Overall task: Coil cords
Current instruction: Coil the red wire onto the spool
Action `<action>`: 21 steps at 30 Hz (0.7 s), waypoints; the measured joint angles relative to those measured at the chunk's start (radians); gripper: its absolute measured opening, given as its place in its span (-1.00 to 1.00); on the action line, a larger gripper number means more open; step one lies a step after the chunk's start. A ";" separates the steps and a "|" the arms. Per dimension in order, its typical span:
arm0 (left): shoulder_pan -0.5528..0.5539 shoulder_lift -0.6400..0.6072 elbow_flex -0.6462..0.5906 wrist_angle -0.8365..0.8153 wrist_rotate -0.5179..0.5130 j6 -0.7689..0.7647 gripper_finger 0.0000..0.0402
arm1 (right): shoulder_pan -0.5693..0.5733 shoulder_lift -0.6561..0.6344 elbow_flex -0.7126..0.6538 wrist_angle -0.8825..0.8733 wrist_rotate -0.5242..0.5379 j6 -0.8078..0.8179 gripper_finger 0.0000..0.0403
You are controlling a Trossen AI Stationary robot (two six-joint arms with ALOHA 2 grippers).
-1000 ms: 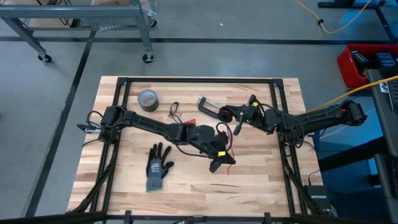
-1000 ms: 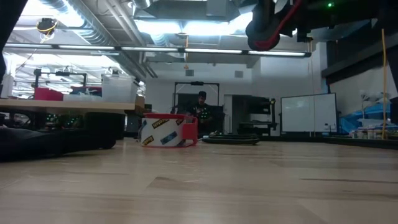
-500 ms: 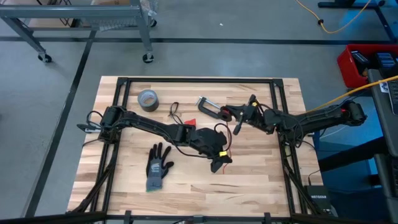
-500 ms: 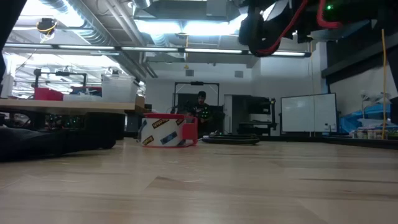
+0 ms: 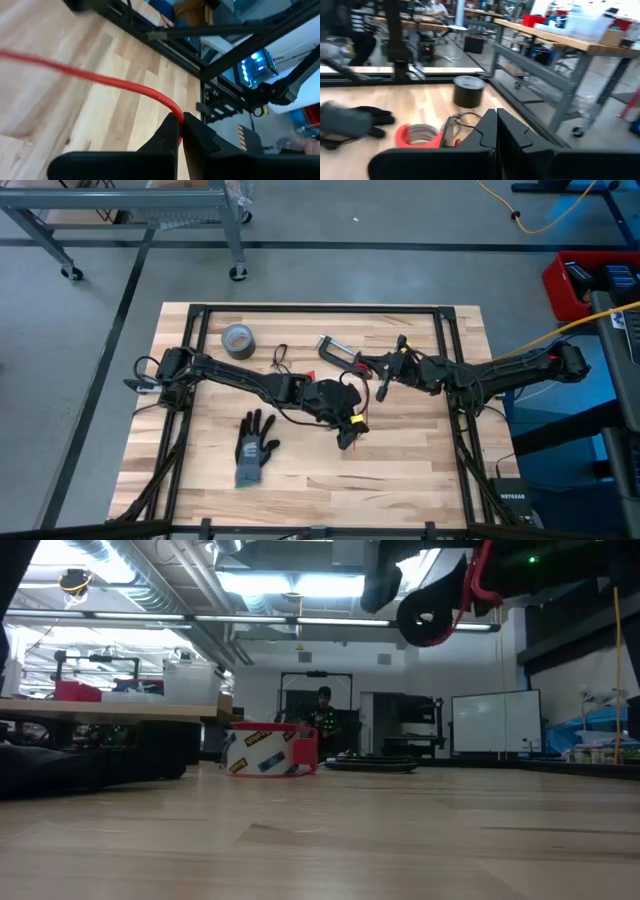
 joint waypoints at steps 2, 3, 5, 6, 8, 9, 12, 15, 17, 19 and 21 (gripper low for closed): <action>0.009 -0.004 0.000 0.006 -0.001 0.001 -0.99 | 0.000 0.000 0.000 -0.009 -0.019 0.003 -0.97; 0.013 -0.009 0.000 0.007 -0.001 0.002 -0.99 | 0.000 0.000 0.000 -0.015 -0.022 0.008 -0.97; 0.020 -0.012 0.000 0.009 -0.004 0.002 -0.99 | 0.000 0.000 0.000 -0.028 -0.038 0.029 -0.97; 0.023 -0.012 0.000 0.017 -0.003 0.006 -0.99 | 0.000 0.000 0.000 -0.036 -0.054 0.035 -0.97; 0.029 -0.012 0.000 0.046 -0.003 0.011 -0.99 | 0.000 0.000 0.000 -0.044 -0.077 0.039 -0.97; 0.032 -0.012 0.000 0.061 -0.001 0.012 -0.99 | 0.000 0.000 0.000 -0.045 -0.085 0.048 -0.97; 0.043 -0.012 0.000 0.090 0.012 0.011 -0.99 | 0.001 0.000 0.000 -0.045 -0.101 0.061 -0.97; 0.049 -0.012 0.000 0.099 0.013 0.008 -0.99 | 0.001 0.000 0.000 -0.044 -0.102 0.063 -0.97; 0.052 -0.012 0.000 0.104 0.013 0.008 -0.99 | 0.001 0.000 0.000 -0.044 -0.102 0.063 -0.97; 0.056 -0.012 0.000 0.118 0.015 0.002 -0.99 | 0.001 0.000 0.000 -0.044 -0.102 0.063 -0.97; 0.061 -0.012 0.000 0.142 0.016 0.000 -0.99 | 0.001 0.000 0.000 -0.045 -0.103 0.063 -0.97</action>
